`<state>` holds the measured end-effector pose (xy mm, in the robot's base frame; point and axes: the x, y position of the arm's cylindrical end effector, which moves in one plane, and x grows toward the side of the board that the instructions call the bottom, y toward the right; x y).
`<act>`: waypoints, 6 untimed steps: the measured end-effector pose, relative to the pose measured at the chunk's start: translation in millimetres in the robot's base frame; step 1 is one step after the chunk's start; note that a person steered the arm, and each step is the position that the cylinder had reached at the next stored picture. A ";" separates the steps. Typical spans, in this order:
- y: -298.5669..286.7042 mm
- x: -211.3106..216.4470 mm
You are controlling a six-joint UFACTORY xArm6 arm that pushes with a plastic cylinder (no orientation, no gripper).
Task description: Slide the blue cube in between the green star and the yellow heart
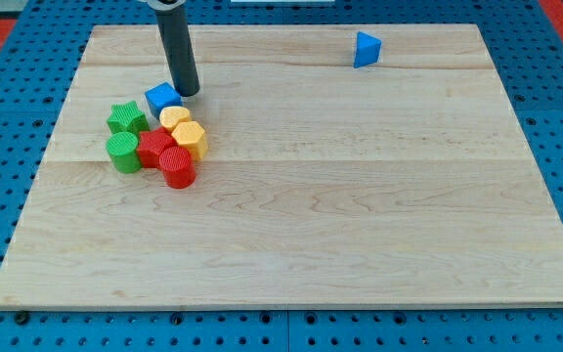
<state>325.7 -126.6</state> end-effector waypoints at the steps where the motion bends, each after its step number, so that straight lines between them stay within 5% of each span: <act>1: -2.6 -5.2; 6: -30.1 34.4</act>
